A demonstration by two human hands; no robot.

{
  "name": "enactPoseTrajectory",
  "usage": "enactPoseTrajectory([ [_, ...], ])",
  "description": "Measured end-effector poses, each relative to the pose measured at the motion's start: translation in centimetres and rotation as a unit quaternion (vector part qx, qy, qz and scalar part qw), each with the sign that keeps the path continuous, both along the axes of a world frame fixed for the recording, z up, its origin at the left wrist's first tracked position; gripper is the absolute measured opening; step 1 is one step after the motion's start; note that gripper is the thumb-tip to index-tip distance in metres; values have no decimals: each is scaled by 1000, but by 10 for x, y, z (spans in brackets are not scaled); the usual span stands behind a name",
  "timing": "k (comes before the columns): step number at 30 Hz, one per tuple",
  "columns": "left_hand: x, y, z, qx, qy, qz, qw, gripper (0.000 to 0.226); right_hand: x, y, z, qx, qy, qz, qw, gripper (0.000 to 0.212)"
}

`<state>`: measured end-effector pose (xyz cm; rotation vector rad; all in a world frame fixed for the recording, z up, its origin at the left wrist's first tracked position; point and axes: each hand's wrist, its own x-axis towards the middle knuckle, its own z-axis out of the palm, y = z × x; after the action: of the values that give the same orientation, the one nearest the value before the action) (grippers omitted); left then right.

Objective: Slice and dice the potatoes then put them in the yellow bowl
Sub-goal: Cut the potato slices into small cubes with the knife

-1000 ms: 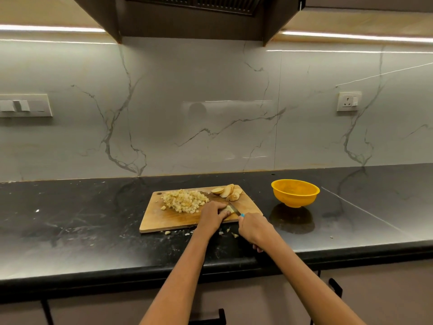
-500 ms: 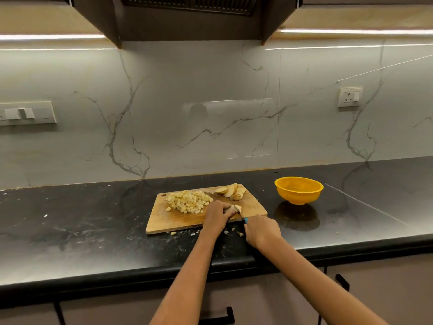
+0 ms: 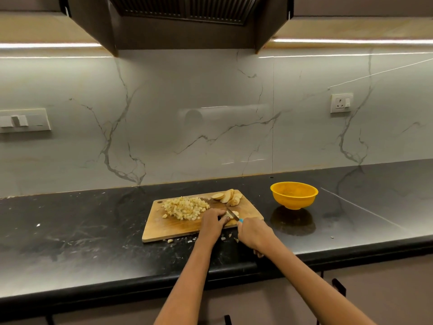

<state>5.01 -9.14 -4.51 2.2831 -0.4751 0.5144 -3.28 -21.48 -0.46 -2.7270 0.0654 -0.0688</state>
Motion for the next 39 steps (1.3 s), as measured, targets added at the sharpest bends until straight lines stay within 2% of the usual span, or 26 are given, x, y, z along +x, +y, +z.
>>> enactPoseTrajectory([
  [5,-1,1,3,7,-6,-8,1000,16,13,4,6,9,69,-4,998,39],
  [9,-2,1,5,17,-17,-3,1000,34,26,12,15,23,125,16,992,34],
  [11,-2,1,4,16,-18,4,1000,35,31,15,17,8,122,25,992,35],
  [14,-2,0,3,18,-20,12,1000,23,29,11,14,-8,121,27,992,38],
  [18,-4,-1,2,18,-20,24,999,17,7,3,6,-75,62,22,995,40],
  [21,-4,-1,1,11,-11,40,999,18,-17,0,1,-145,21,25,989,34],
  [23,-7,-2,2,12,-7,44,999,22,-25,-2,0,-158,10,23,987,33],
  [25,-8,-3,3,8,-7,50,999,27,-30,-7,0,-130,8,15,991,35],
  [30,-10,0,2,-24,4,79,997,27,-23,-11,5,12,7,-16,1000,42],
  [39,-9,2,2,-32,0,68,997,27,-1,6,3,29,43,5,999,45],
])
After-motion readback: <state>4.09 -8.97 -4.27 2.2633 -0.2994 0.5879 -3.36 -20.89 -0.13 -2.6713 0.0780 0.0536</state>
